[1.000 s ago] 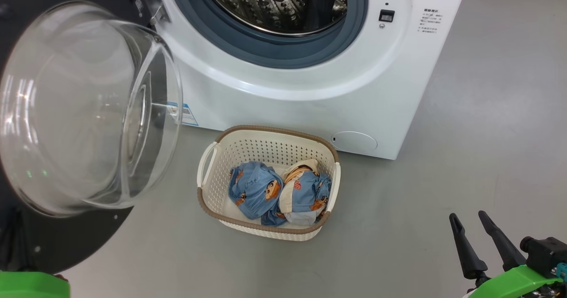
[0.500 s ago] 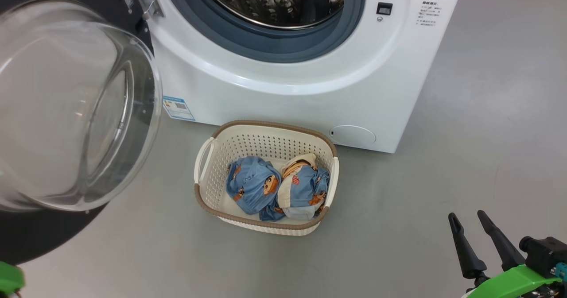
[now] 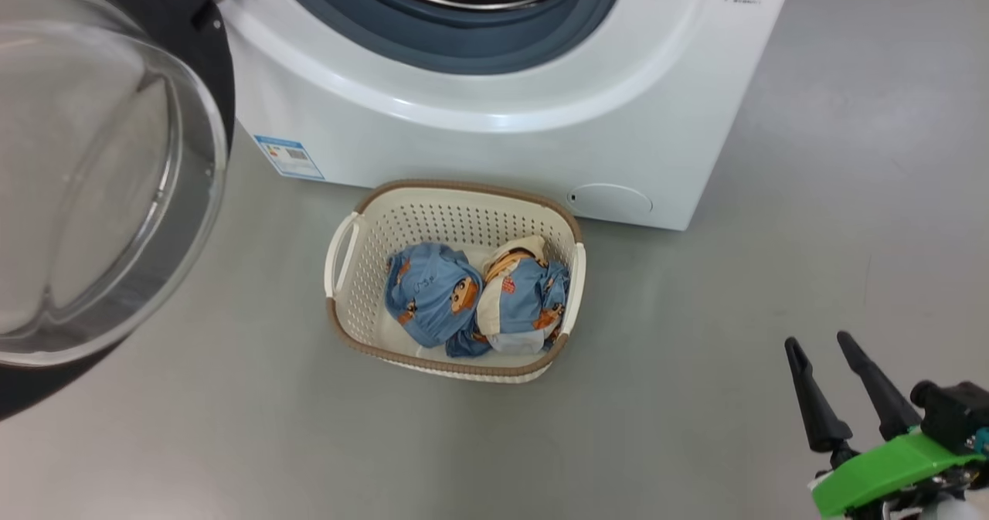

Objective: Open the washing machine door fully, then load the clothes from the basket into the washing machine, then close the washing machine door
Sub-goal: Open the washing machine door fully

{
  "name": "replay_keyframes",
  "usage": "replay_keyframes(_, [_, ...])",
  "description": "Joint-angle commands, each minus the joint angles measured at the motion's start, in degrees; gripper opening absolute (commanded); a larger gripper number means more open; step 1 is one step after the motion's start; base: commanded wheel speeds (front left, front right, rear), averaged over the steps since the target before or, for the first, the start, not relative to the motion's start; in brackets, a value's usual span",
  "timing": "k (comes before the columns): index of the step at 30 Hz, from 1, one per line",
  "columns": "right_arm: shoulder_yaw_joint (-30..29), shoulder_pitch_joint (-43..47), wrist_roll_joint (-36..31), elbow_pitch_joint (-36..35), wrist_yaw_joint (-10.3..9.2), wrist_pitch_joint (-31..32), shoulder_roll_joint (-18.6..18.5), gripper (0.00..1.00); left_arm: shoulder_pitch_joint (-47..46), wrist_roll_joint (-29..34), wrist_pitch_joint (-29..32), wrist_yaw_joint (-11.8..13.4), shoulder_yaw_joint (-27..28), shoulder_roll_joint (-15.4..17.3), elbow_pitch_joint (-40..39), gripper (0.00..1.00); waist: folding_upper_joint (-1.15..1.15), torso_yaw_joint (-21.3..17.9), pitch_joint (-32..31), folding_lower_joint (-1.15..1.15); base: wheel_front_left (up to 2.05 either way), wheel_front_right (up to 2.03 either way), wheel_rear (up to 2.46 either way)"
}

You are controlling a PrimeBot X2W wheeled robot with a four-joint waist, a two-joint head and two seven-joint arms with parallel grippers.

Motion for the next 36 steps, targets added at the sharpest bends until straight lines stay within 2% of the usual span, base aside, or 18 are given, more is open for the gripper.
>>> replay_keyframes(1, [1.2,-1.6,-0.7,-1.5,0.09,-0.7,-1.0,1.0,-2.9,0.9,-0.5,-0.3,3.1,4.8,0.0,0.0,0.0,-0.5,1.7,0.0,0.0,0.0,0.0])
replay_keyframes(12, [1.6,-4.3,-1.3,-1.6,0.09,-0.7,-1.3,1.0,-9.3,5.1,-0.5,-3.2,8.3,6.8,5.6,0.0,0.0,-1.0,5.6,0.0,0.0,0.0,0.0])
replay_keyframes(23, [2.0,-6.5,-1.7,-1.3,0.09,-0.7,-1.2,1.0,-14.1,8.7,-0.5,-4.4,13.5,8.3,10.9,0.0,0.0,-1.6,7.8,0.0,0.0,0.0,0.0])
replay_keyframes(30, [1.9,-6.6,-1.7,-1.1,0.09,-0.7,-1.1,1.0,-14.4,10.0,-0.5,-5.1,16.2,7.3,12.1,0.0,0.0,-1.7,7.2,0.0,0.0,0.0,0.0])
replay_keyframes(36, [1.9,-6.0,-1.5,-0.8,0.09,-0.7,-1.0,1.0,-11.9,10.8,-0.5,-6.2,17.7,4.0,9.6,0.0,0.0,-1.1,5.1,0.0,0.0,0.0,0.0])
